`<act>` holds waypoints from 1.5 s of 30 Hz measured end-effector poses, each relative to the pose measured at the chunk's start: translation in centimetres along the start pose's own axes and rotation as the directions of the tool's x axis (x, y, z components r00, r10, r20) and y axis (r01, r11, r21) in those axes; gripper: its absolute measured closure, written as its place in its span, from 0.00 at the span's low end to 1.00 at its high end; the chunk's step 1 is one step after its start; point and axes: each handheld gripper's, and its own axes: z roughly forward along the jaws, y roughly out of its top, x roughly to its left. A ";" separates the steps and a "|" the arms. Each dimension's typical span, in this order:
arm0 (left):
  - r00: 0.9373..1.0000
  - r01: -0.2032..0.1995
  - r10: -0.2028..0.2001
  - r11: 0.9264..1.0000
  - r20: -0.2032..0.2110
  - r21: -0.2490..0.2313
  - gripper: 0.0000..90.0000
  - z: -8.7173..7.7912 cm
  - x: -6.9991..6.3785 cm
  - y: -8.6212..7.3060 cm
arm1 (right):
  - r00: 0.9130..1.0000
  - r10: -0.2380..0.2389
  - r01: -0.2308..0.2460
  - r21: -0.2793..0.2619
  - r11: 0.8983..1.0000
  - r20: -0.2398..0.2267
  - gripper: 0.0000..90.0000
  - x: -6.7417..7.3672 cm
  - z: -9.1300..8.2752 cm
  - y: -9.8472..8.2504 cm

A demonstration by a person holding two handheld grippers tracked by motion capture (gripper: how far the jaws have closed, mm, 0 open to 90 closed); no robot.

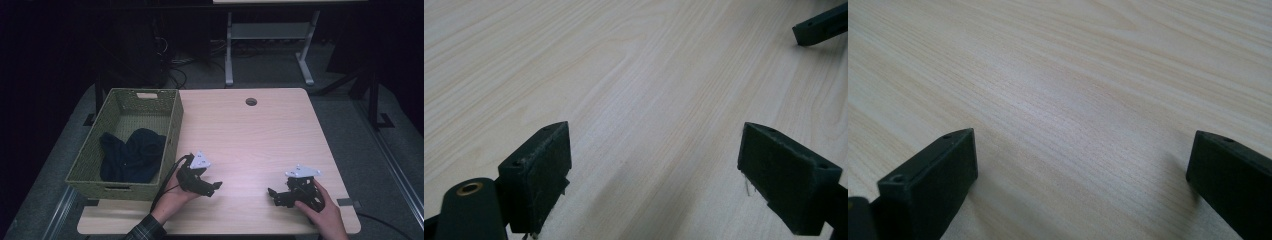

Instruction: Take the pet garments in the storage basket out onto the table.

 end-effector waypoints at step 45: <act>0.999 -0.017 0.017 1.000 0.027 -0.005 0.15 -2.1 0.4 2.5 | 1.000 -0.001 0.001 0.000 1.000 0.000 0.00 0.0 0.0 0.0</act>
